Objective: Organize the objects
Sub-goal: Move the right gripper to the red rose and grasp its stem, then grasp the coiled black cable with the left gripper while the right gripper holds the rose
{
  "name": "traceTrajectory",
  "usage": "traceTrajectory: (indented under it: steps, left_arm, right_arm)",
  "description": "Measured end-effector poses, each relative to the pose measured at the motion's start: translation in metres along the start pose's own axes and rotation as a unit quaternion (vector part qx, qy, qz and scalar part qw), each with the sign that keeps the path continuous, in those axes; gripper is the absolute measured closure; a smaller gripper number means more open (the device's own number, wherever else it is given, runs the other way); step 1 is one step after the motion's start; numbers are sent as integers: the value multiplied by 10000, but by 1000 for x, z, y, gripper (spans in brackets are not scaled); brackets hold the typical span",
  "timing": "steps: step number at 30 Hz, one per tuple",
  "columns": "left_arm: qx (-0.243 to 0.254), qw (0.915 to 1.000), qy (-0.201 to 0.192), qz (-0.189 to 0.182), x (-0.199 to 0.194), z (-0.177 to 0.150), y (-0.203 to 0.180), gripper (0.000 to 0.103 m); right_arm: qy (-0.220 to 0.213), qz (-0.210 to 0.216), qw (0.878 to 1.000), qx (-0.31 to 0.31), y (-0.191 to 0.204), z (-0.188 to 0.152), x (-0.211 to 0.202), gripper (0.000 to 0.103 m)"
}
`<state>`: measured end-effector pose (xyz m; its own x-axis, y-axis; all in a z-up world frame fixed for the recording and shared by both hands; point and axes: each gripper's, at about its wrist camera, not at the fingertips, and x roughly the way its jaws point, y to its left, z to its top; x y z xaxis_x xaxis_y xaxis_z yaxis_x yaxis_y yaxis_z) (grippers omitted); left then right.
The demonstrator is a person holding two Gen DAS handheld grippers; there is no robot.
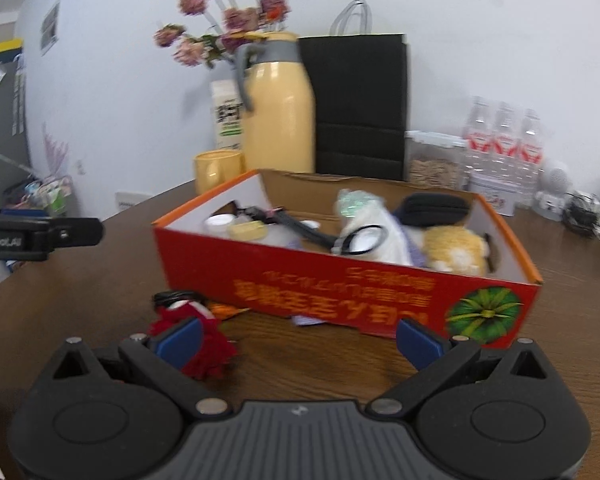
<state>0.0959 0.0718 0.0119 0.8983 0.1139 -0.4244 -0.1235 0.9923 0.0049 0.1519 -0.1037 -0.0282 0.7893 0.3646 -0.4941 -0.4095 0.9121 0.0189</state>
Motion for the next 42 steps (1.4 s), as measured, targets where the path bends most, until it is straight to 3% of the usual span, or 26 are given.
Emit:
traceTrajectory:
  steps: [8,15,17,19,21,25,30,40,42]
  left_arm:
    - [-62,9999,113,-68,2,-9,12,0]
    - [-154,9996,225,-78,6,-16,22,0]
    - [-171,9995,248,-101,7,-17,23,0]
    - [-159,9994,270,-132,7,-19,23,0]
    - [-140,9993,295,-157,7,-20,21,0]
    - [-116,9992,319,-233,6,-22,18,0]
    - [-32,9985,394,-388,9,-24,7,0]
    - [405,9946,506,-811,15,-30,-37,0]
    - [571,9929,520,-901,17,-32,-47,4]
  right_arm:
    - [213,356,9985,-360,38,3,15,0]
    - [446,377,9971,-496,55,2,29,9]
    - [465,359,9969,-533,58,2,32,16]
    - [506,374,9965,-545,59,1,34,41]
    - [586,443,9960,-516,58,0,37,56]
    - [509,622,9958,-432,50,-3,30,69]
    - [469,801,9952,-313,36,-7,20,76]
    - [393,1018,9940,-111,10,-15,6,78]
    - [398,1091,9932,-112,5,-16,5,78]
